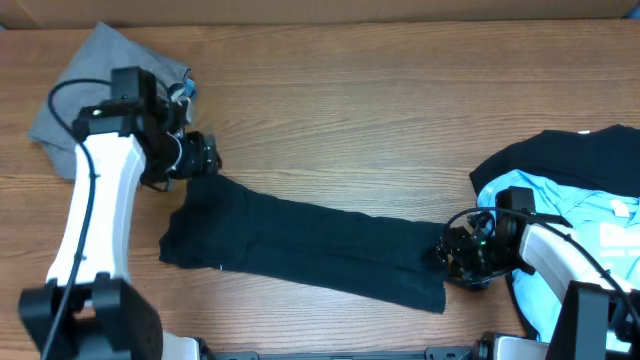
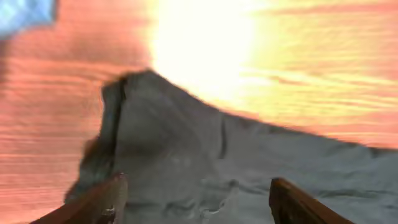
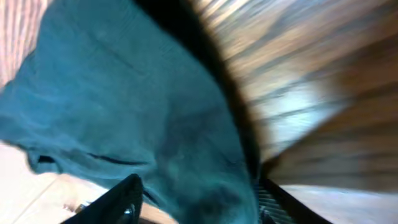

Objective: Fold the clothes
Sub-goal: 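Lift the strip's right end with the right gripper and fold it leftward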

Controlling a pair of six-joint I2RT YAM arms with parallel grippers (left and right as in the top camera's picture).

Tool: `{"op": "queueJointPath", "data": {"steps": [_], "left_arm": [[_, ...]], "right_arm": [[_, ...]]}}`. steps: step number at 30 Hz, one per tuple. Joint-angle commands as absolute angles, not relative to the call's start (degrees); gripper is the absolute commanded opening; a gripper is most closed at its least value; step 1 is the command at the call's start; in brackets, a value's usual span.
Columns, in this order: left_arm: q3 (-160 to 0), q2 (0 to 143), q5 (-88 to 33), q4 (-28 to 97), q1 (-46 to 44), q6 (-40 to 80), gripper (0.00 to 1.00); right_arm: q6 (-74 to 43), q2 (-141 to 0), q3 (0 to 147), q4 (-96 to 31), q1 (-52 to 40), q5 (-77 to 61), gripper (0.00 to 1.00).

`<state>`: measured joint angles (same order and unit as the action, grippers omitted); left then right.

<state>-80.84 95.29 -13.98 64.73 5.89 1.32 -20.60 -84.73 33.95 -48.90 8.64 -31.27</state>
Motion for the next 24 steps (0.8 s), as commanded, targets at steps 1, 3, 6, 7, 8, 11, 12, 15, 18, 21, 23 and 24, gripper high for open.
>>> {"op": "queueJointPath", "data": {"steps": [1, 3, 6, 7, 8, 11, 12, 15, 18, 21, 23, 24], "left_arm": [[-82.67, 91.11, -15.07, 64.62, 5.89, -0.05, 0.76], [-82.67, 90.70, -15.09, 64.73, 5.89, -0.03, 0.76], [-82.67, 90.67, -15.09, 65.12, 5.89, -0.05, 0.76], [-82.67, 90.67, -15.07, 65.17, 5.89, -0.05, 0.76], [-82.67, 90.67, -15.07, 65.28, 5.89, -0.05, 0.76], [-82.67, 90.67, -15.07, 65.60, 5.89, -0.05, 0.76], [-82.67, 90.67, -15.07, 65.71, 5.89, -0.05, 0.76], [-82.67, 90.67, -15.05, 66.06, 5.89, -0.08, 0.75], [-82.67, 90.67, -15.05, 66.19, 5.89, -0.05, 0.75], [-82.67, 90.65, -15.05, 66.22, 5.89, -0.03, 0.75], [-82.67, 90.63, -15.05, 66.26, 5.89, -0.03, 0.75], [-82.67, 90.63, -15.05, 66.30, 5.89, -0.03, 0.75]], "right_arm": [[-17.34, -85.65, 30.24, -45.25, 8.69, -33.58, 0.50], [-17.32, -85.65, 30.17, -45.15, 8.69, -33.54, 0.41], [-17.34, -85.62, 30.24, -45.06, 8.71, -33.06, 0.20], [-17.37, -85.62, 30.48, -45.30, 8.71, -32.40, 0.13], [-17.87, -85.62, 30.98, -45.89, 8.71, -31.14, 0.08], [-19.46, -85.52, 33.41, -48.34, 8.75, -27.77, 0.04], [-19.55, -85.34, 34.59, -49.50, 8.75, -26.74, 0.04], [-19.59, -84.51, 38.85, -53.39, 8.75, -24.18, 0.04], [-20.67, -83.26, 46.22, -59.07, 8.75, -18.06, 0.04], [-21.26, -82.91, 53.80, -64.38, 8.75, -11.29, 0.04], [-21.23, -82.91, 58.50, -67.35, 8.75, -7.77, 0.04], [-21.21, -82.91, 61.19, -68.97, 8.75, -6.07, 0.04]]}}
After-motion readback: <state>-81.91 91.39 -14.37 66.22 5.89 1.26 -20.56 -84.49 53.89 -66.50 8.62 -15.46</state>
